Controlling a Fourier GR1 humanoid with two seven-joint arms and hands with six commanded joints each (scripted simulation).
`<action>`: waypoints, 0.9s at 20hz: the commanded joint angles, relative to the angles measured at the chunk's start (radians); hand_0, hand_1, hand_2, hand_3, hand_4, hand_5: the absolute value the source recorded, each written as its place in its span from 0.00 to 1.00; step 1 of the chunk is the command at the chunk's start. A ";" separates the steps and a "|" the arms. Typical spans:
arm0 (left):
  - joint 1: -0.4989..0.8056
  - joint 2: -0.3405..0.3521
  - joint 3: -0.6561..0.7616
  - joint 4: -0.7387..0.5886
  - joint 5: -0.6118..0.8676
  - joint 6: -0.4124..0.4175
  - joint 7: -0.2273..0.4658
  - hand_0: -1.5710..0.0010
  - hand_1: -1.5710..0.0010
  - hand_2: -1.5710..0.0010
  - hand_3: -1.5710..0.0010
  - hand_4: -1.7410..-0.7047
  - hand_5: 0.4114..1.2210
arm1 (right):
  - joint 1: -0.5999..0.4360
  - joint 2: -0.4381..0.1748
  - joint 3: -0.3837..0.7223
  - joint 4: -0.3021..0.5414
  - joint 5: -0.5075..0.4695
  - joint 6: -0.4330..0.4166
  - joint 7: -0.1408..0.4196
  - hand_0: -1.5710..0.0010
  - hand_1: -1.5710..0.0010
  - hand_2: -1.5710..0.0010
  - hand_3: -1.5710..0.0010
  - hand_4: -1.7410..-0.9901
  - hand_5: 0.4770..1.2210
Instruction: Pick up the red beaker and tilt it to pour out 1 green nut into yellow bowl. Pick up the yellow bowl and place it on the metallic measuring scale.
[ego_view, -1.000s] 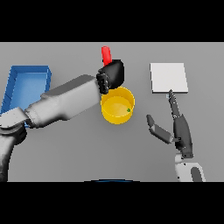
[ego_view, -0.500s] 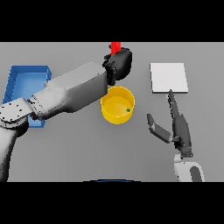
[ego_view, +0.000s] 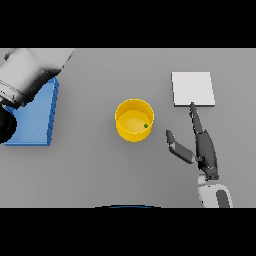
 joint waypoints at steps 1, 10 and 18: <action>0.005 0.019 0.071 0.042 0.078 -0.002 0.025 0.00 0.00 0.00 0.07 0.01 1.00 | 0.003 0.000 0.003 0.002 0.024 -0.017 0.006 1.00 1.00 1.00 1.00 0.79 0.22; 0.192 0.227 0.447 0.218 0.624 0.163 0.147 0.00 0.00 0.00 0.04 0.00 1.00 | -0.047 -0.001 -0.019 0.036 -0.060 0.033 -0.016 1.00 1.00 1.00 1.00 0.86 0.21; 0.480 0.320 0.550 0.094 0.930 0.329 0.353 0.00 0.00 0.00 0.05 0.00 1.00 | -0.043 -0.008 0.000 0.023 -0.055 0.052 -0.022 1.00 1.00 1.00 1.00 0.75 0.28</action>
